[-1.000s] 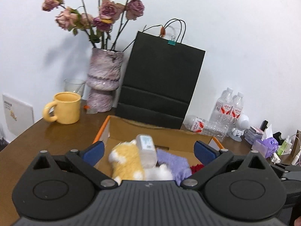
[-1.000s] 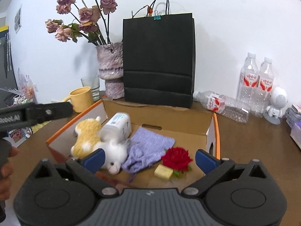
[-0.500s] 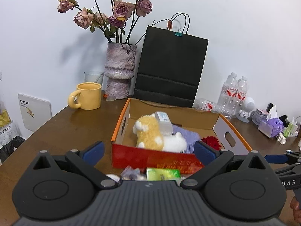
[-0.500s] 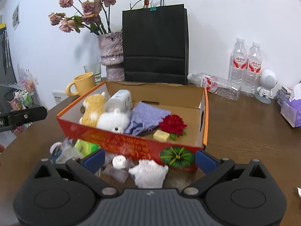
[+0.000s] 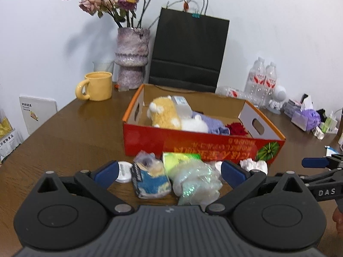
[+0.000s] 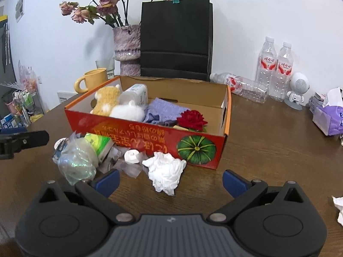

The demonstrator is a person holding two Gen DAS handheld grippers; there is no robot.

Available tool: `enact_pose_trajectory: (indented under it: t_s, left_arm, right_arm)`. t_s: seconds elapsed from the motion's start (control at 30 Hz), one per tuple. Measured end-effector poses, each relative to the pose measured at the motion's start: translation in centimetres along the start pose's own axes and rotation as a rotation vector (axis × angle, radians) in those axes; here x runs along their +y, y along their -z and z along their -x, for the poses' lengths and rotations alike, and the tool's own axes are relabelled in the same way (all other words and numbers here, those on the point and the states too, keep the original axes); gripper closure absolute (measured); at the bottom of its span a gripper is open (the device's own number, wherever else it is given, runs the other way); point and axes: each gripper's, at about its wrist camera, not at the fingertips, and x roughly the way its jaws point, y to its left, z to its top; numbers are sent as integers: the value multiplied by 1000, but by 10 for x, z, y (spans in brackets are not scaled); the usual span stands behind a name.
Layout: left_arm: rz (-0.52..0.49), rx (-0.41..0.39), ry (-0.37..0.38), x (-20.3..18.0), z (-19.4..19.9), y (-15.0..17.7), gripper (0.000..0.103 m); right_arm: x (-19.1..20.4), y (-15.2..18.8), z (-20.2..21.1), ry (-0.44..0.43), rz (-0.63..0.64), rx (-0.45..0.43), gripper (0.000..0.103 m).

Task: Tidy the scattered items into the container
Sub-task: 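Grasp the plastic bag with the left tool while the right tool grasps the white tissue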

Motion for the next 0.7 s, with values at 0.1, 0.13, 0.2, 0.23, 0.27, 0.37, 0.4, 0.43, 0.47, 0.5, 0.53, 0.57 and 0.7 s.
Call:
enact_pose_trajectory:
  t_s: [0.1, 0.13, 0.2, 0.23, 0.27, 0.37, 0.4, 0.43, 0.47, 0.5, 0.53, 0.57, 0.7]
  left_arm:
    - [-25, 26, 8, -10, -11, 4, 0]
    - [-34, 34, 13, -14, -16, 6, 0]
    - [-41, 51, 15, -19, -24, 8, 0]
    - [-32, 54, 8, -21, -28, 10, 0]
    - [-26, 61, 4, -23, -31, 11, 2]
    - [-19, 87, 13, -26, -42, 12, 8]
    - [-20, 95, 10, -27, -45, 13, 13]
    - [-22, 102, 6, -29, -48, 13, 16]
    - [-21, 110, 5, -29, -51, 14, 21]
    - [-16, 119, 11, -30, -54, 15, 26]
    - [-10, 127, 18, -30, -56, 15, 29]
    - [-5, 134, 25, -30, -58, 16, 39]
    - [-7, 126, 46, -31, -55, 18, 58]
  right_arm:
    - [2, 3, -11, -7, -2, 19, 5]
    - [4, 4, -14, -9, 1, 27, 6]
    - [7, 5, -21, -11, 10, 37, 9]
    - [8, 5, -25, -8, 12, 39, 10]
    - [8, 4, -28, -1, 11, 41, 10]
    - [6, 2, -39, 18, -1, 55, 19]
    - [5, 1, -43, 20, -9, 62, 19]
    - [3, 0, -47, 20, -14, 67, 20]
    - [3, 0, -50, 22, -16, 70, 21]
    - [3, -1, -53, 28, -17, 71, 24]
    - [3, -1, -56, 32, -19, 74, 30]
    - [2, -1, -58, 32, -23, 79, 33]
    - [-4, 3, -64, -20, -60, 106, 77]
